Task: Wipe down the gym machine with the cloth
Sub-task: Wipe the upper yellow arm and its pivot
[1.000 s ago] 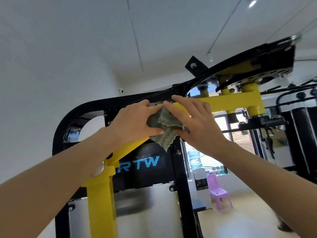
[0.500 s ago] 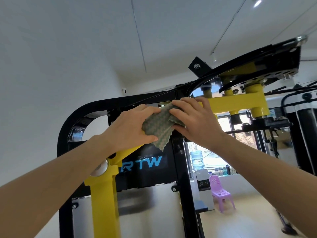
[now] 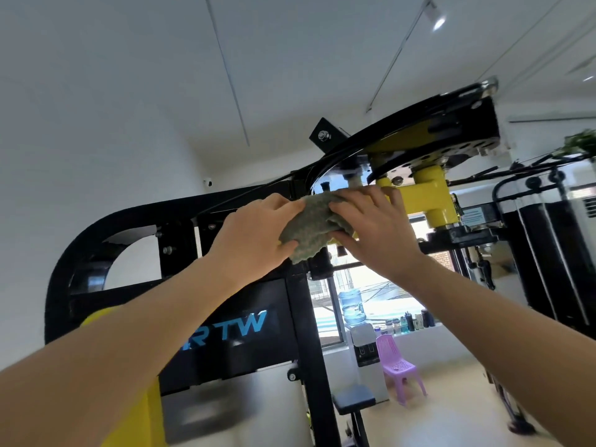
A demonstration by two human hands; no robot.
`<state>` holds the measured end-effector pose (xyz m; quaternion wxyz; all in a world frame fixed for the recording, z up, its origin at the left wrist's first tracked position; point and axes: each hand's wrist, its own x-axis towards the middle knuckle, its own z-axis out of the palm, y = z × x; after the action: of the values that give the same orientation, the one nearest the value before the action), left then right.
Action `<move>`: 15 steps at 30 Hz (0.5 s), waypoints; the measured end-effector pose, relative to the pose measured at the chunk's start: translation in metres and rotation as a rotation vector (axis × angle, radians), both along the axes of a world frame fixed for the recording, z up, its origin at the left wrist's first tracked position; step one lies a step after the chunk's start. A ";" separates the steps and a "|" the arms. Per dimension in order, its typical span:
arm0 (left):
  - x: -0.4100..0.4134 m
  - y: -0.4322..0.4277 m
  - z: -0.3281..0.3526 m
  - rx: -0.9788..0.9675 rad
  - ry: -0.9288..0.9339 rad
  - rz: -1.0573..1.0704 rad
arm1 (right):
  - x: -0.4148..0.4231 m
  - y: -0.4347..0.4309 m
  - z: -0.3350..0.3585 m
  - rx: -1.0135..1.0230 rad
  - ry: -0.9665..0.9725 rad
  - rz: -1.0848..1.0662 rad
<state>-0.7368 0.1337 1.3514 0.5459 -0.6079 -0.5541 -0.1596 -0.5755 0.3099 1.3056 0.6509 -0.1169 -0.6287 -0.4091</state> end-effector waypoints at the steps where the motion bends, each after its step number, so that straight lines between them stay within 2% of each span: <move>1: 0.005 0.007 -0.001 0.032 0.042 0.027 | 0.005 0.005 -0.001 -0.006 0.005 -0.006; 8: 0.041 0.053 -0.001 0.104 0.244 0.097 | 0.051 0.052 0.001 -0.083 0.039 -0.037; 15: 0.085 0.107 0.002 0.095 0.306 0.146 | 0.096 0.083 0.006 -0.231 0.063 0.003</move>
<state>-0.6515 0.2407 1.3531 0.6620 -0.5569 -0.4990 -0.0511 -0.4795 0.3930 1.3113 0.6531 -0.2029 -0.6512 -0.3289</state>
